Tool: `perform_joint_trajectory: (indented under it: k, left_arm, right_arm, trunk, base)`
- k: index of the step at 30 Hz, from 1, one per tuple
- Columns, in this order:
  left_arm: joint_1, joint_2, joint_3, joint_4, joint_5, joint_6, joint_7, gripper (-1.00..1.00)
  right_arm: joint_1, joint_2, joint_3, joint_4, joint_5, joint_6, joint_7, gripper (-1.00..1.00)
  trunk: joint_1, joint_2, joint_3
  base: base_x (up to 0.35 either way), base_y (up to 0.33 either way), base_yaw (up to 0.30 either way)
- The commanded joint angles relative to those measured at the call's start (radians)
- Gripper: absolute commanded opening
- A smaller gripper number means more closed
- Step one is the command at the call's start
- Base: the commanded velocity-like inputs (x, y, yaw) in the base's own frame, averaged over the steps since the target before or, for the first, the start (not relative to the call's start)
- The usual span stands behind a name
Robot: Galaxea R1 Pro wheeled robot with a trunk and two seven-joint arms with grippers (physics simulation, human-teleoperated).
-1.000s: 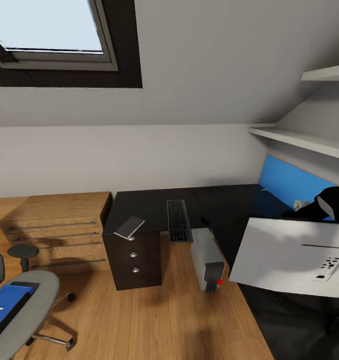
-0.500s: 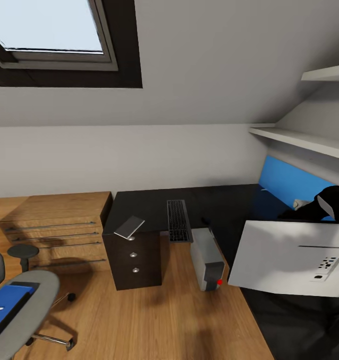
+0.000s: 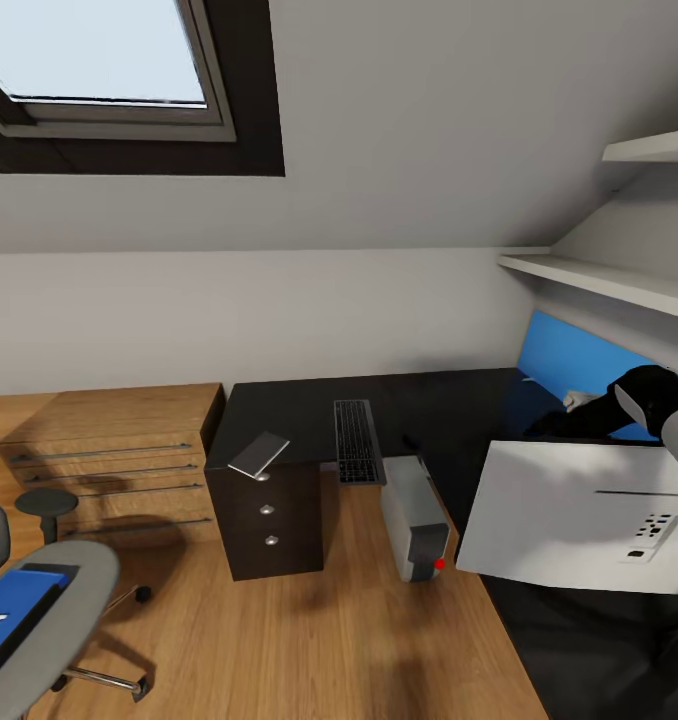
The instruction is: In the bedroom, organize the workspace by keeping the computer under the desk, ensuring the monitor is on the desk, placing the keyboard on the desk next to the monitor, placing the mouse on the desk next to the keyboard, moving the folder from the swivel chair onto the desk next to the mouse, stacking the notebook on top of the folder with the pen on top of the notebook, and positioning the swivel chair next to the desk.
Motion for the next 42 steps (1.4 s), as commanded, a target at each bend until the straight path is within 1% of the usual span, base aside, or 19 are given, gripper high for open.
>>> perform_joint_trajectory:
  k: [1,3,6,14,20,28,42]
  left_arm:
    - [0.000,-0.001,0.001,-0.002,0.005,-0.001,0.000,1.00]
    - [0.000,-0.001,0.001,-0.002,0.005,-0.001,0.000,1.00]
    - [0.000,-0.001,0.001,-0.002,0.005,-0.001,0.000,1.00]
    - [0.000,-0.001,0.001,-0.002,0.005,-0.001,0.000,1.00]
    - [0.000,-0.002,0.001,-0.002,0.005,0.000,0.000,1.00]
    - [0.000,-0.002,0.002,-0.002,0.006,-0.001,0.000,1.00]
    - [0.000,-0.002,0.001,-0.002,0.006,-0.001,0.000,1.00]
  right_arm:
    - [-0.001,0.004,-0.005,-0.002,0.011,0.004,0.018,1.00]
    - [-0.001,0.013,-0.005,-0.002,0.011,0.004,0.030,1.00]
    - [-0.001,0.019,-0.003,-0.002,0.012,0.004,0.035,1.00]
    - [-0.001,0.030,-0.001,0.000,0.015,0.004,0.038,1.00]
    - [-0.001,0.048,0.006,0.000,0.018,0.004,0.038,1.00]
    - [-0.001,0.052,0.031,-0.001,0.020,0.004,0.038,1.00]
    - [-0.001,0.051,0.035,-0.002,0.020,0.004,0.038,1.00]
  trunk:
    - [0.001,-0.002,-0.002]
    - [0.001,-0.002,-0.002]
    - [0.001,-0.002,-0.002]
    - [0.001,-0.002,-0.002]
    - [0.001,-0.002,-0.002]
    - [0.001,-0.002,-0.002]
    - [0.001,-0.002,-0.002]
  base:
    - [0.000,0.000,0.000]
    - [0.000,0.000,0.000]
    - [0.000,0.000,0.000]
    - [-0.004,0.000,0.000]
    - [-0.188,0.000,0.000]
    - [-0.069,0.000,0.000]
    - [-0.078,0.000,0.000]
